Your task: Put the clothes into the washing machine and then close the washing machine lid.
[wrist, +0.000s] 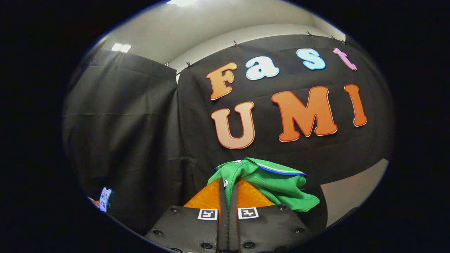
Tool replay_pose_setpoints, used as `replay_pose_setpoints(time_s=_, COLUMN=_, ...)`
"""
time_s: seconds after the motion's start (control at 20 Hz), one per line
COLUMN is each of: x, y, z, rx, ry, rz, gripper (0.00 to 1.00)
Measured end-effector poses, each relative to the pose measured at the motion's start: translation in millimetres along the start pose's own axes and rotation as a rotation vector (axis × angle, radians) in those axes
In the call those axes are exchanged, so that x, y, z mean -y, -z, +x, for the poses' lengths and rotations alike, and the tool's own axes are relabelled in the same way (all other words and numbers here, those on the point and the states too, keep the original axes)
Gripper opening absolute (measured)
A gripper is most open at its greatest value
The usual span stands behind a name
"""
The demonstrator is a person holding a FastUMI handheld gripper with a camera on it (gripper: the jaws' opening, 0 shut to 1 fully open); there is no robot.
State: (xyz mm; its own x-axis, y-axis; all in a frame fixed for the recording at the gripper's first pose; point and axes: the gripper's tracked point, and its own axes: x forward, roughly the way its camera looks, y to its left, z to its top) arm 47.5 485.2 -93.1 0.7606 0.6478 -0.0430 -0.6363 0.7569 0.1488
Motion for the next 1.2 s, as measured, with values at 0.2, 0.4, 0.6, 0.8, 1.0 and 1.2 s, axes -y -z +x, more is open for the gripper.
replay_pose_setpoints(time_s=0.2, x=-7.0, y=33.6, z=26.8, rx=-0.062, ry=0.002, rz=0.01, gripper=0.07)
replay_pose_setpoints(time_s=0.4, x=9.2, y=83.1, z=52.9, rx=-0.142, ry=0.06, rz=0.017, gripper=0.08)
replay_pose_setpoints(time_s=0.6, x=38.5, y=147.9, z=76.1, rx=-0.263, ry=0.153, rz=0.063, gripper=0.08)
replay_pose_setpoints(time_s=0.8, x=60.1, y=219.1, z=72.6, rx=-0.402, ry=0.214, rz=0.066, gripper=0.08)
replay_pose_setpoints(time_s=1.0, x=75.8, y=273.3, z=66.3, rx=-0.513, ry=0.241, rz=0.079, gripper=0.08)
replay_pose_setpoints(time_s=1.2, x=84.1, y=311.9, z=70.8, rx=-0.588, ry=0.266, rz=0.111, gripper=0.08)
